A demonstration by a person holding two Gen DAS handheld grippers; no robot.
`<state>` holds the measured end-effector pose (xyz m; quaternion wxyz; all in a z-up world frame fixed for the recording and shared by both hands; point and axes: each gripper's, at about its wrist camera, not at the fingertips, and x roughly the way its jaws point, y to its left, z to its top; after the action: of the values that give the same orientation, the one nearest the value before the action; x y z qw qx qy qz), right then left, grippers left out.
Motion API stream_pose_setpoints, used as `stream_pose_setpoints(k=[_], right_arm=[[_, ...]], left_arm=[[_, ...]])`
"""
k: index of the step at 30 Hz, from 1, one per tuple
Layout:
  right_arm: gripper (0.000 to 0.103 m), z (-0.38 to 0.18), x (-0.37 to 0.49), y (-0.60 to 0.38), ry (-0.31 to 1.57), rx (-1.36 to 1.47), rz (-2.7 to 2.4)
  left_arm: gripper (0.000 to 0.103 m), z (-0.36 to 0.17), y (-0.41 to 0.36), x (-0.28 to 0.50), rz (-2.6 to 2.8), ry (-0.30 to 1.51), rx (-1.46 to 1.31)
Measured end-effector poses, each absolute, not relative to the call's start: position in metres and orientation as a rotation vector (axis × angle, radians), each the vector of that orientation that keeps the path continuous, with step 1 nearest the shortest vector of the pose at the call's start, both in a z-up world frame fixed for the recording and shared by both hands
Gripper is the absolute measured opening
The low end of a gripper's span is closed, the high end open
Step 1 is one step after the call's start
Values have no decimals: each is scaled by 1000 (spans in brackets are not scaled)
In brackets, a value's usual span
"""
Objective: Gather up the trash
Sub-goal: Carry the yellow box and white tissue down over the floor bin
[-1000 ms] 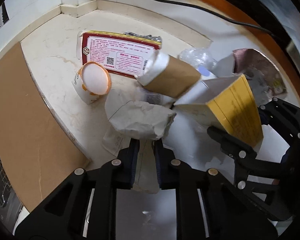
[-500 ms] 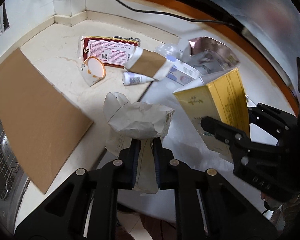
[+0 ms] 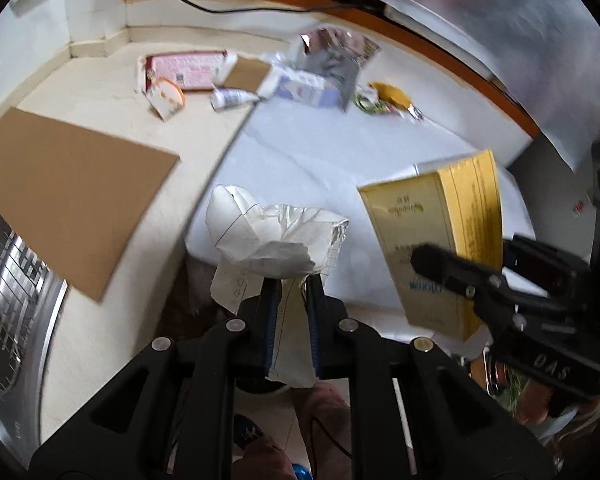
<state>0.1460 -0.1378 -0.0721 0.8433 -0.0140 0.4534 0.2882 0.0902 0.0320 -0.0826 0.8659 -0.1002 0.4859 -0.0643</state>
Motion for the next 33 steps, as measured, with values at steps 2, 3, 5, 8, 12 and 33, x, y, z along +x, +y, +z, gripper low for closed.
stream_pose_setpoints(k=[2,3,5,8,12,33], right_arm=[[36,-81,121,-141,973,-2,583],[36,-87,105,-143,989,19,565],[36,-99,86,-144,1018,43,548],[36,-125,59,-147,1083,70,527],[36,-169,32,-148,1159,52,494],[38,-497,28,-146,1419,51,420]], left_arm=[[11,-92,29,77,-159,1032,-203],[11,-97,27,71,-169,1042,-198],[11,-107,23,60,-186,1062,-190],[11,-125,14,45,-201,1083,-177],[11,-162,-1,31,-202,1130,-177],[11,-467,-11,39,-29,1361,-280]])
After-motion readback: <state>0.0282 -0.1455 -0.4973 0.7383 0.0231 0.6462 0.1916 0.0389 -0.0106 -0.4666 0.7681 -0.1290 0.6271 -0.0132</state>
